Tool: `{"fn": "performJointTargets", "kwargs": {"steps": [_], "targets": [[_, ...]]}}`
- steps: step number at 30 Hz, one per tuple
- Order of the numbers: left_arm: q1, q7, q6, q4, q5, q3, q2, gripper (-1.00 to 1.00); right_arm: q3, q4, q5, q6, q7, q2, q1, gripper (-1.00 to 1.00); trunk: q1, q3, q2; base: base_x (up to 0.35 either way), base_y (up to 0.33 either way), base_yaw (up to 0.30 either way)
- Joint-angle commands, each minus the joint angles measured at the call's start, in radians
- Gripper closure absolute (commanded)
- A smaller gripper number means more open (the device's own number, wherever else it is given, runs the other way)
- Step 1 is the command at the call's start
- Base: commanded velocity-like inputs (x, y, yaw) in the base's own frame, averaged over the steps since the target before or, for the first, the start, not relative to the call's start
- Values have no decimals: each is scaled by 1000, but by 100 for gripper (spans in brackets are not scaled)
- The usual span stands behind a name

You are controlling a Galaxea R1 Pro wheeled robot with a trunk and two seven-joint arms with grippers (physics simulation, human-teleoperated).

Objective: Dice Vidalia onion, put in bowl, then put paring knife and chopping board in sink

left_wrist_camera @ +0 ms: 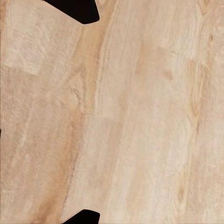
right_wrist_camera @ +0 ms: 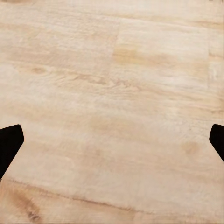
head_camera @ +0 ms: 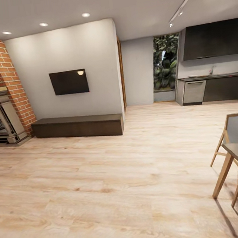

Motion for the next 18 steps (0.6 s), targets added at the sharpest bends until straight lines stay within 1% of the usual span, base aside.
{"fn": "performJointTargets", "kwargs": {"steps": [1,9,13,18], "targets": [[0,1,-2,-1,1,0,0,-100,1,1,0,-3,0,0,-1,-100,1,-1,0,332,0,0],[0,1,-2,-1,1,0,0,-100,1,1,0,-3,0,-1,0,-100,1,-1,0,333,0,-16],[0,1,-2,-1,1,0,0,-100,1,0,0,-3,0,-1,0,-100,1,1,0,333,0,-171],[0,1,-2,-1,1,0,0,-100,1,1,0,-3,0,-2,0,-100,1,4,0,333,0,-225]]}}
